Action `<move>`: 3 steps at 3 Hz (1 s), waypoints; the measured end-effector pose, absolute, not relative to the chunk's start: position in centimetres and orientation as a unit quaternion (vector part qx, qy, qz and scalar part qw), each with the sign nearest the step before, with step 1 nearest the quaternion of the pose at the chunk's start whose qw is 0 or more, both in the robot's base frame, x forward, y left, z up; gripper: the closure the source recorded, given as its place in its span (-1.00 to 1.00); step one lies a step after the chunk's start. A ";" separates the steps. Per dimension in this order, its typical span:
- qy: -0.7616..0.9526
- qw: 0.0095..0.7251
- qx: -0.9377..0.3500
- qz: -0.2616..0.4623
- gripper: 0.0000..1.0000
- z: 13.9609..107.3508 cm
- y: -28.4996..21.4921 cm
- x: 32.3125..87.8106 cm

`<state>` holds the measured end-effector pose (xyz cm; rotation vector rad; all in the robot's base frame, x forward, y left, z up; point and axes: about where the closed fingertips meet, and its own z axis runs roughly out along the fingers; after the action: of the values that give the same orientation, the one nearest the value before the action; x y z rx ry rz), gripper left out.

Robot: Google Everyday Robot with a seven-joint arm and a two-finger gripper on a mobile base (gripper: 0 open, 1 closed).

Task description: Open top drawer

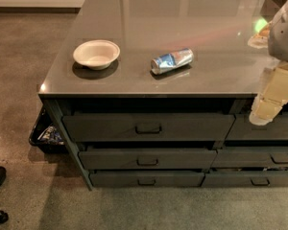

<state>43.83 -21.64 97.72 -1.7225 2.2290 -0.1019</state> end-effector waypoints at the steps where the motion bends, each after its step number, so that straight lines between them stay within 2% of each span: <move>1: 0.780 0.161 -0.603 -0.036 -1.00 97.7 -21.6 43.8; 2: 0.781 0.164 -0.603 -0.015 -1.00 94.8 -21.0 44.4; 3: 0.777 0.167 -0.606 0.041 -1.00 85.6 -18.6 45.6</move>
Offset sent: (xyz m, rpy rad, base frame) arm 0.0210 0.0222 -0.1149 0.1384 0.0992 0.0245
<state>45.58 -18.59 85.55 -1.7230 2.2110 0.1180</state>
